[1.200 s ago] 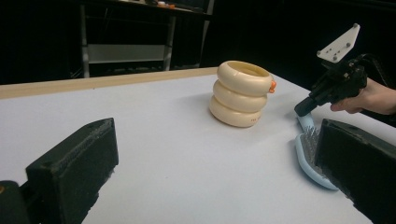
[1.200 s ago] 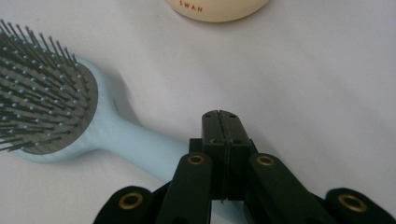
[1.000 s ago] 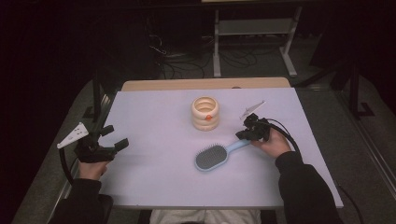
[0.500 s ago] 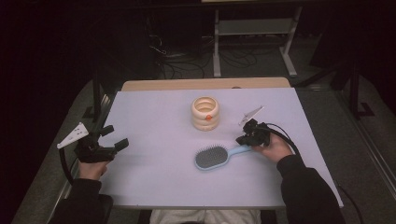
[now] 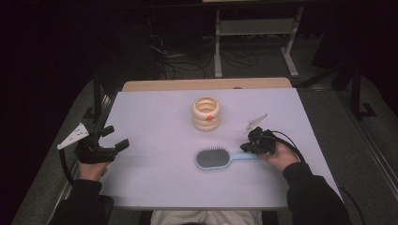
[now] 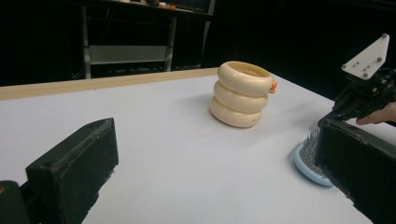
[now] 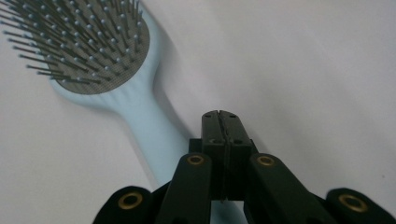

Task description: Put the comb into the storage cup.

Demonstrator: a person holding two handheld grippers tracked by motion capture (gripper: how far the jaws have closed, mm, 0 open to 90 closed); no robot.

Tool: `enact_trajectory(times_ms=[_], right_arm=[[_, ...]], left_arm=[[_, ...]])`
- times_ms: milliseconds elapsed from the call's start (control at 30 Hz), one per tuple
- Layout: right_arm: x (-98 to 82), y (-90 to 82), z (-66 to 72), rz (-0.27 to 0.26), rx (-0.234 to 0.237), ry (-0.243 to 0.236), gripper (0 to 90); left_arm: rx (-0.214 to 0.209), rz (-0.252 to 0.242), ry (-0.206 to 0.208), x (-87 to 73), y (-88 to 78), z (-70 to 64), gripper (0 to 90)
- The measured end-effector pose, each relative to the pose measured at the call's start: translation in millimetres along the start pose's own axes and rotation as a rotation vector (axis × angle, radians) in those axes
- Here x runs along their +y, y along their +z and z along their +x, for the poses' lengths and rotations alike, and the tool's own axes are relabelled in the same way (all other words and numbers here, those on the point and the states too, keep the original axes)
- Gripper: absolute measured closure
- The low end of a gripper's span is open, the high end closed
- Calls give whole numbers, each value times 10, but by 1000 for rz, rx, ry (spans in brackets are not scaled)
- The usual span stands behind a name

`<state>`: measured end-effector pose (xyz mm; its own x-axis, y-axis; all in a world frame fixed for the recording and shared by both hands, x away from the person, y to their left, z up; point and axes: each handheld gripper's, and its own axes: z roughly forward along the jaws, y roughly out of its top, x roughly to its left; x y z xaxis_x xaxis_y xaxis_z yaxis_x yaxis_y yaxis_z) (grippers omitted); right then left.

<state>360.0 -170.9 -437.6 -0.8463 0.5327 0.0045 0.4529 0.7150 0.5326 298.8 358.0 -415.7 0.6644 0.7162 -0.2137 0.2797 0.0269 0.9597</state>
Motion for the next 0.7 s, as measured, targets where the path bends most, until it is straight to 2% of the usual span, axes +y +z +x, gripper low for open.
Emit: enact_trajectory(times_ms=[233,400,700], right_arm=[[-63,-33,71,-2,11,0,885],[-92,-45,126,4,20,-17,885],[-118,-120,299,3,35,-36,884]], left_arm=[[2,0,0,0,0,0,0],[2,0,0,0,-2,0,0],[-1,5,2,-2,1,-5,0]])
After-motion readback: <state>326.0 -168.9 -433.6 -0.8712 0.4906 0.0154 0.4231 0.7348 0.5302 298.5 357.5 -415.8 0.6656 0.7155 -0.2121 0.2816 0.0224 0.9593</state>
